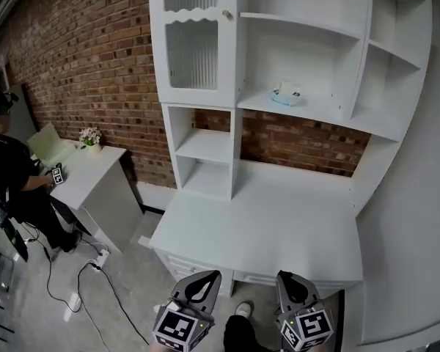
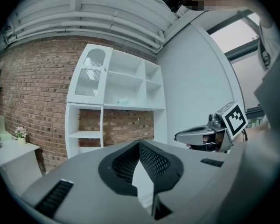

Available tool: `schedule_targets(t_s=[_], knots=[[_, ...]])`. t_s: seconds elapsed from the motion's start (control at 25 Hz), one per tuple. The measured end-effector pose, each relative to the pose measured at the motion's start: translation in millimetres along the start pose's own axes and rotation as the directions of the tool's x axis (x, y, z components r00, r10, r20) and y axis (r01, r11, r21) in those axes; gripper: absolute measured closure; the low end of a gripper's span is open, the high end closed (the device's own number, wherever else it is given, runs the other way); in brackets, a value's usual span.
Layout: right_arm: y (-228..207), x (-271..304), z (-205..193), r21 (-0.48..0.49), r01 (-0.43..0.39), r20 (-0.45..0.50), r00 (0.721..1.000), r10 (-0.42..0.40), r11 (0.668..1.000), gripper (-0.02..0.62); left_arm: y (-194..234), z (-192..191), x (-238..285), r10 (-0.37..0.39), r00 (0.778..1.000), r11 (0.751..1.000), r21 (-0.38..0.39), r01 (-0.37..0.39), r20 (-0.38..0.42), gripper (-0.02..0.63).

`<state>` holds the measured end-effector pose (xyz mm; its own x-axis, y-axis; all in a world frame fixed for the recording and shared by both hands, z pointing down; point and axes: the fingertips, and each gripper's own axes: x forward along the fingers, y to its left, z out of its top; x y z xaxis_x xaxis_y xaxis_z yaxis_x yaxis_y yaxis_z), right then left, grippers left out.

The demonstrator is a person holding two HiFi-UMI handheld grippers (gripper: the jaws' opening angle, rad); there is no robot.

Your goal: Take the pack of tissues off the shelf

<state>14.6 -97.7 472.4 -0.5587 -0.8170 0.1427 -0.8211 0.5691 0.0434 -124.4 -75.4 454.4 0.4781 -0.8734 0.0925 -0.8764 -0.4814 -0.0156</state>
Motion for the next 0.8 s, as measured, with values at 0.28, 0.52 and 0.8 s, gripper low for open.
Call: schedule_targets(t_s=[0.28,0.52,0.8], knots=[[-63.9,91.6,32.7,0.005,-0.007,0.05,0.999,0.007,1.0,0.588,60.1,26.1,88.9,0.042,0.999,0.999,0.018,-0.043,0.023,0.6],[-133.7,160.9,73.7,-0.028,0.013,0.11,0.994,-0.01,1.0,0.588,104.0,60.6,177.6,0.046,0.997,0.998,0.04,-0.048,0.066,0.6],[-194.5,213.0,108.6,-0.064,0.046,0.141,0.989,-0.036,0.997,0.589,131.4,88.4,260.0,0.02,0.996,0.998,0.056,-0.025,0.083,0.6]])
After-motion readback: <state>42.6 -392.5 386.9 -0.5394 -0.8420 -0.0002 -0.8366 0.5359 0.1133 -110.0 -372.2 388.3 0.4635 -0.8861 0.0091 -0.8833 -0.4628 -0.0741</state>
